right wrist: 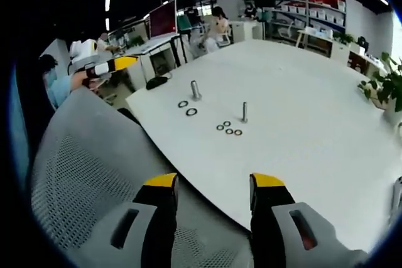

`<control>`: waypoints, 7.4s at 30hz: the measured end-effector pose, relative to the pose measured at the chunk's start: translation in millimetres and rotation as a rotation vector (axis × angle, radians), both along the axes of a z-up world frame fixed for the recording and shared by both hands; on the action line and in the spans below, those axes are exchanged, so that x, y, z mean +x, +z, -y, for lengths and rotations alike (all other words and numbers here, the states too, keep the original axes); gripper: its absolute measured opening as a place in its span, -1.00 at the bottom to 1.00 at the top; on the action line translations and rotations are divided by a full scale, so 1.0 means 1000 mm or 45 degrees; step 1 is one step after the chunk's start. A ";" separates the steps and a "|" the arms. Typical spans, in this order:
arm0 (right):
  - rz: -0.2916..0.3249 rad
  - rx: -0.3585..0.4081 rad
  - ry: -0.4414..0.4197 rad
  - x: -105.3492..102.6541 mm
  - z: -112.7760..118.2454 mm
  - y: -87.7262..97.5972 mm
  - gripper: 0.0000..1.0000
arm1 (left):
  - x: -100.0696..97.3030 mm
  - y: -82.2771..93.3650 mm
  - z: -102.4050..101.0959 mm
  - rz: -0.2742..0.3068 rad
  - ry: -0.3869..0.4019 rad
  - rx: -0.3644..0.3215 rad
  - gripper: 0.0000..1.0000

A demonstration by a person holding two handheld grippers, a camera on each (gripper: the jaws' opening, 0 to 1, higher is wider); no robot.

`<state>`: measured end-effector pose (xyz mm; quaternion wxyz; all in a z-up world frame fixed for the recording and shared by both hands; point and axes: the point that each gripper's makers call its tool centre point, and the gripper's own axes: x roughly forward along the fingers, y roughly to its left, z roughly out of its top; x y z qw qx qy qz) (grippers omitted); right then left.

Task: Place the washer onto the threaded stud by aligning its center hole with the stud, sliding it down to the base, and recovering from edge contact or off-axis alignment until the washer reaches the visible bottom stop.

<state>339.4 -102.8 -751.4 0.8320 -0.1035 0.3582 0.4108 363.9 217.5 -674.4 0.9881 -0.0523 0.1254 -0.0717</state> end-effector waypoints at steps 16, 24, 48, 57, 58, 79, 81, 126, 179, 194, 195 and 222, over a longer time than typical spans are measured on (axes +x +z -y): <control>0.037 -0.122 0.223 0.035 -0.006 -0.003 -0.07 | 0.000 -0.003 -0.001 -0.013 -0.005 0.001 0.54; 0.040 -0.188 0.437 0.052 -0.026 -0.003 -0.11 | 0.000 -0.002 0.000 -0.013 -0.016 0.015 0.56; 0.129 -0.418 0.730 0.102 -0.050 -0.025 -0.18 | 0.000 0.012 0.001 0.088 -0.017 -0.004 0.44; 0.073 -0.475 0.828 0.107 -0.058 -0.051 -0.27 | -0.002 0.000 0.001 0.000 -0.021 -0.007 0.12; 0.064 -0.486 0.841 0.106 -0.059 -0.054 -0.27 | -0.002 0.000 -0.004 0.001 0.016 -0.014 0.23; -0.030 -0.643 1.045 0.115 -0.075 -0.106 -0.43 | -0.002 -0.018 -0.001 -0.108 -0.023 0.015 0.24; -0.030 -0.651 1.064 0.115 -0.077 -0.109 -0.43 | -0.002 -0.021 -0.004 -0.124 -0.020 0.022 0.23; -0.039 -0.721 1.071 0.128 -0.093 -0.127 -0.65 | -0.010 -0.030 -0.009 -0.177 0.006 0.036 0.17; 0.016 -0.645 0.893 0.137 -0.070 -0.084 -0.72 | -0.005 -0.019 -0.008 -0.117 0.025 -0.003 0.16; 0.070 -0.641 0.889 0.143 -0.076 -0.064 -0.72 | -0.005 -0.021 -0.005 -0.132 -0.003 0.011 0.16; 0.071 -0.643 0.890 0.144 -0.077 -0.063 -0.72 | -0.004 -0.021 -0.005 -0.133 -0.004 0.011 0.16; 0.142 -0.671 0.939 0.164 -0.106 -0.059 -0.72 | -0.005 -0.022 -0.002 -0.142 -0.021 0.008 0.12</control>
